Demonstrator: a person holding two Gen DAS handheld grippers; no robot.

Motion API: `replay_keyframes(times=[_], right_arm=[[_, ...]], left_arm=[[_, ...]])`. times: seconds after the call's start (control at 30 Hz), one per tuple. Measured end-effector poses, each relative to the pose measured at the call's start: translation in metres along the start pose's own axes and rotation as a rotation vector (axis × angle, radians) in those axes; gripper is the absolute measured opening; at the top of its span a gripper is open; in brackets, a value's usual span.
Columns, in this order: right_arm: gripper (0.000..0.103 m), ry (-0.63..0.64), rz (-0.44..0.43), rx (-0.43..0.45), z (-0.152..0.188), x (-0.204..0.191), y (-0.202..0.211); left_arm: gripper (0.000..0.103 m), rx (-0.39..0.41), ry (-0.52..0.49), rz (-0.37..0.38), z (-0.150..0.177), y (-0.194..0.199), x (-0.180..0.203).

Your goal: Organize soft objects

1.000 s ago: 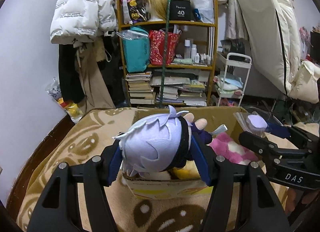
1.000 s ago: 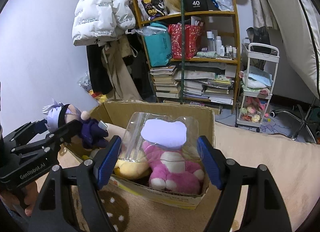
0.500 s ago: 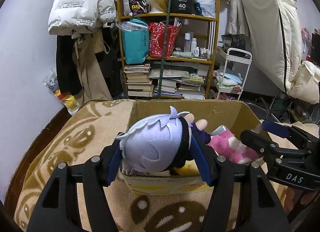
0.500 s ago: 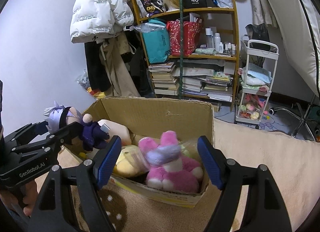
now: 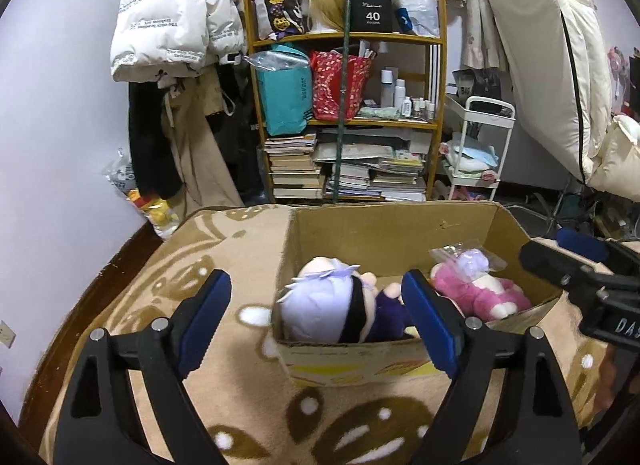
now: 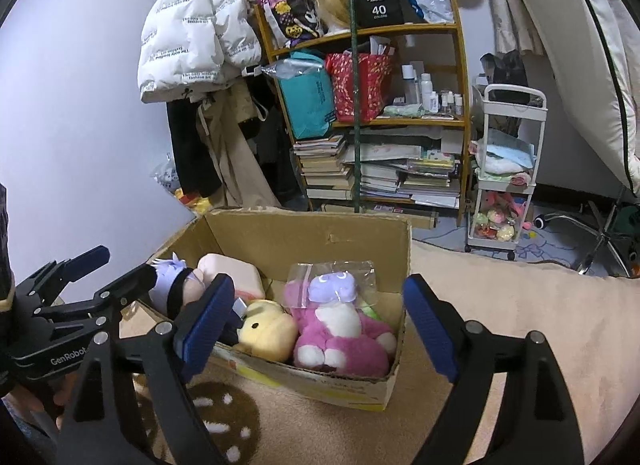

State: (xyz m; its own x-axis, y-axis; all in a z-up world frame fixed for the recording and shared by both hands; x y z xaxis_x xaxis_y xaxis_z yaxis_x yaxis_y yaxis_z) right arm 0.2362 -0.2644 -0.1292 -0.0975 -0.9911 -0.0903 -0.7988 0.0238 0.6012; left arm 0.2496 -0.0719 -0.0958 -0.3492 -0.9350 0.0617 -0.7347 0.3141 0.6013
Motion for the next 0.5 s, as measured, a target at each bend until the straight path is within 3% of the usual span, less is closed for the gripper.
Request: replay_keyframes(times=[0.2,0.5], right_arm=[[0.103,-0.014,0.013,0.048,-0.01,0.002,0.027],[0.103,-0.036,0.023,0.095,-0.017,0.005,0.07]], left_arm=[[0.095,0.037,0.005,-0.035,-0.004,0.03,-0.006],[0.099,0.087,-0.004,-0.058,-0.003,0.082,-0.012]])
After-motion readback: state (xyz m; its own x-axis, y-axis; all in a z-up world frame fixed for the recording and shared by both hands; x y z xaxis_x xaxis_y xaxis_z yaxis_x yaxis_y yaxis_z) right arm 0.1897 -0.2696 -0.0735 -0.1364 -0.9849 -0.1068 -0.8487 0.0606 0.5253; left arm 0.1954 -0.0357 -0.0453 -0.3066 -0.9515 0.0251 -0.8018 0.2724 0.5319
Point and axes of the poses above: each gripper's, at about its wrist camera, not at the fingertips, and y roughly against the way its jaws point, x to its right, z to its underside, the point moved 10 cm from there along -y, roughly the way its jaws point, and after that the axes turned 14 degrees about z, right-handed, at the moved point
